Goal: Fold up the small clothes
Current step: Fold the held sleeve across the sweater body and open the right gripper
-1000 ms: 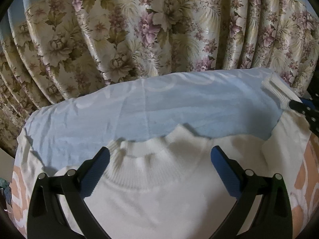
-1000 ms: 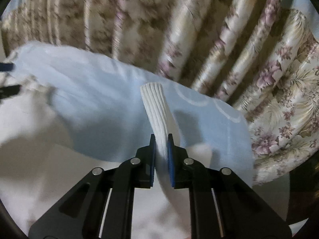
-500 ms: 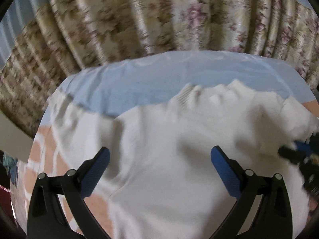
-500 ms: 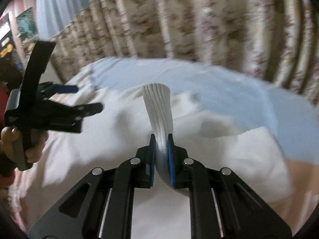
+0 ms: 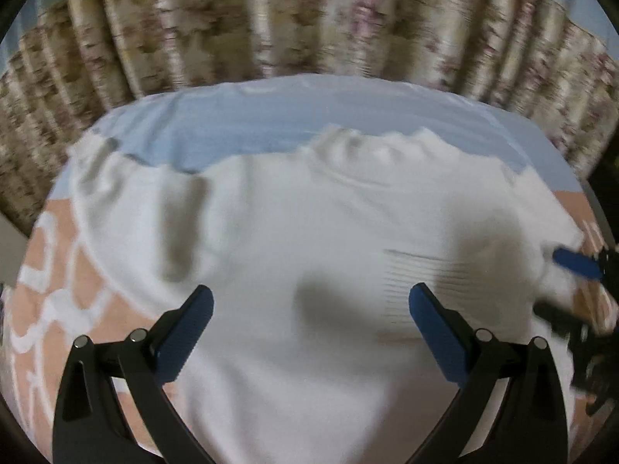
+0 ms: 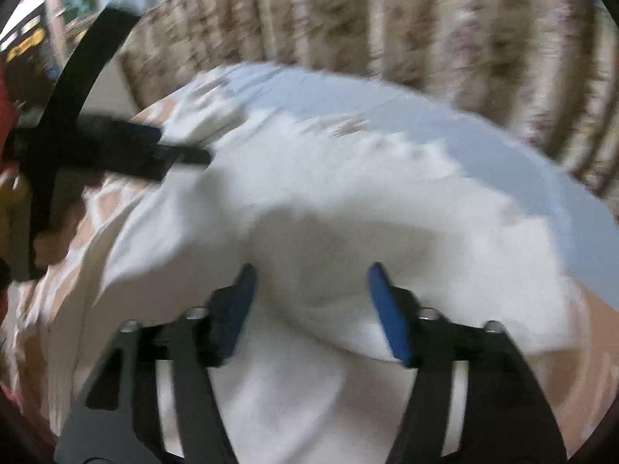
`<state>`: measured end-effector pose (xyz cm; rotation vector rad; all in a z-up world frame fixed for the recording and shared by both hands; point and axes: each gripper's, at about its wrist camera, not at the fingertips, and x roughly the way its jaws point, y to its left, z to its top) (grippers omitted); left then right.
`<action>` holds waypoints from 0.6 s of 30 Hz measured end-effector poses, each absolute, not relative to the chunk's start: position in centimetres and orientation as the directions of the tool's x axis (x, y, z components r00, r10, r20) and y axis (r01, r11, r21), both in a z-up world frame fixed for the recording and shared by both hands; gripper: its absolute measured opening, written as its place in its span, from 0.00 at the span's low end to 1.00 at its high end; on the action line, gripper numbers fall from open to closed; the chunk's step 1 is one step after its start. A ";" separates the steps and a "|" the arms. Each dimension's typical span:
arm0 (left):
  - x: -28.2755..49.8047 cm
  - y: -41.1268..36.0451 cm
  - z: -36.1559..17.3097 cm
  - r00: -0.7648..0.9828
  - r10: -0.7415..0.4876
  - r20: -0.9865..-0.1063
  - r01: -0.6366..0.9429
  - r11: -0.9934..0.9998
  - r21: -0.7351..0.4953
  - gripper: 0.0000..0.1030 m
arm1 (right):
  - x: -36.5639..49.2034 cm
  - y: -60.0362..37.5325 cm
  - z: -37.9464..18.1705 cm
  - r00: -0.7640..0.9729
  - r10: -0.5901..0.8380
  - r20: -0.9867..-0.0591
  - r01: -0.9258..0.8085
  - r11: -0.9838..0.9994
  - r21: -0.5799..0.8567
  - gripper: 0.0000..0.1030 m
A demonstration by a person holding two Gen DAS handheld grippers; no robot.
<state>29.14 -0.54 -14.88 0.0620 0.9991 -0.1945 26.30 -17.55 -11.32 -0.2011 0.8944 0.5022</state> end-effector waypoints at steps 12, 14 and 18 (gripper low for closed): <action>29.2 -5.9 -16.9 0.472 -0.225 -0.853 0.307 0.948 -0.081 0.97 | 26.0 -26.9 -10.6 0.603 0.192 -0.774 -0.230 0.971 0.063 0.62; 29.2 -6.1 -17.3 0.447 -0.221 -0.867 0.314 0.946 -0.079 0.89 | 26.1 -27.3 -10.7 0.607 0.189 -0.772 -0.217 0.974 0.068 0.62; 29.5 -6.0 -18.4 0.383 -0.239 -0.892 0.314 0.942 -0.117 0.67 | 25.8 -27.8 -10.6 0.614 0.199 -0.764 -0.206 0.975 0.088 0.62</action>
